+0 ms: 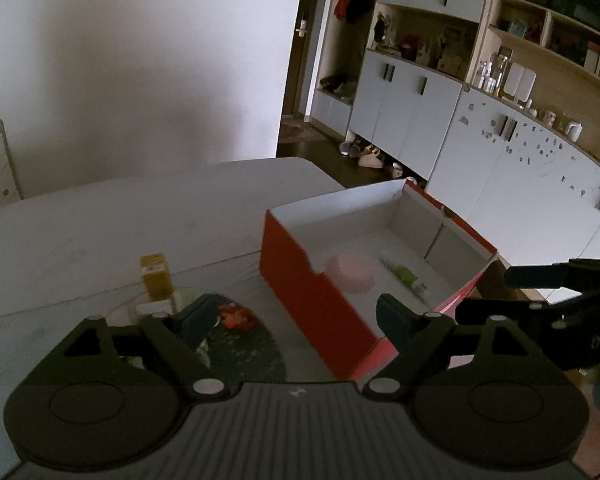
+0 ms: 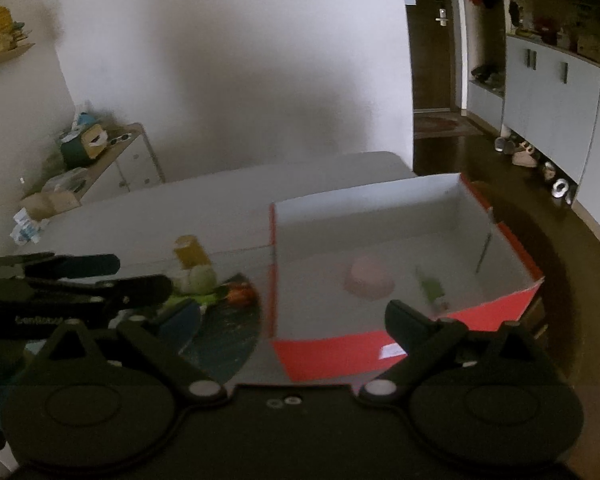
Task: Organize rigid objects
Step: 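Withdraw both tools from the box back toward the mat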
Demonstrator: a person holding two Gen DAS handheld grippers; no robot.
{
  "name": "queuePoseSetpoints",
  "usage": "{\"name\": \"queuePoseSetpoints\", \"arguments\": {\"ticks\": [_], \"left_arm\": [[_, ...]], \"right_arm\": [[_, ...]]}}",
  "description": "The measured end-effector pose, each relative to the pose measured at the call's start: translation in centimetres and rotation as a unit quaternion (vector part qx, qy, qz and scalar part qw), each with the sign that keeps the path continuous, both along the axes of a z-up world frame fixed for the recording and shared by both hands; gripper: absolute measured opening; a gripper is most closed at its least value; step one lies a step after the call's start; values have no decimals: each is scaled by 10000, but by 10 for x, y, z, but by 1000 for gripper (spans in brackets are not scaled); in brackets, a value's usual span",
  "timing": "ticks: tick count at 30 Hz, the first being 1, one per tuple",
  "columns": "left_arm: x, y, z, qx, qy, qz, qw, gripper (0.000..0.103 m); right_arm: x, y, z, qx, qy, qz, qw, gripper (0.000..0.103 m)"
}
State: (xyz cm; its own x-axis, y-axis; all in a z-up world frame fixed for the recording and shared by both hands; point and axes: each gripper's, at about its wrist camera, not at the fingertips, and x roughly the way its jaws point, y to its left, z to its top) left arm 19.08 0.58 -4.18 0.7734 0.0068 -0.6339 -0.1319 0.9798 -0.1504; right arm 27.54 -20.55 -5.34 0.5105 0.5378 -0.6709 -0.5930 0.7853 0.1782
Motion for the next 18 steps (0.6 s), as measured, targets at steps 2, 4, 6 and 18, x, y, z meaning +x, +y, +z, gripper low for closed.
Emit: {"name": "queuePoseSetpoints", "arguments": {"ticks": [2,4,6,18], "left_arm": [[-8,9,-2,-63,-33,-25,10000,88],[-16,19,-3,-118,-66,-7,9999,88],[-23,29,-5,-149,-105,53,9998,94],[-54,94,-33,-155,-186,689,9973,102]], "right_arm": [[-10,9,-3,-9,-5,68,10000,99],[-20,16,-7,-37,-3,136,9999,99],[-29,24,-10,-21,20,219,9998,99],[-63,81,-32,-24,9,677,9977,99]]}}
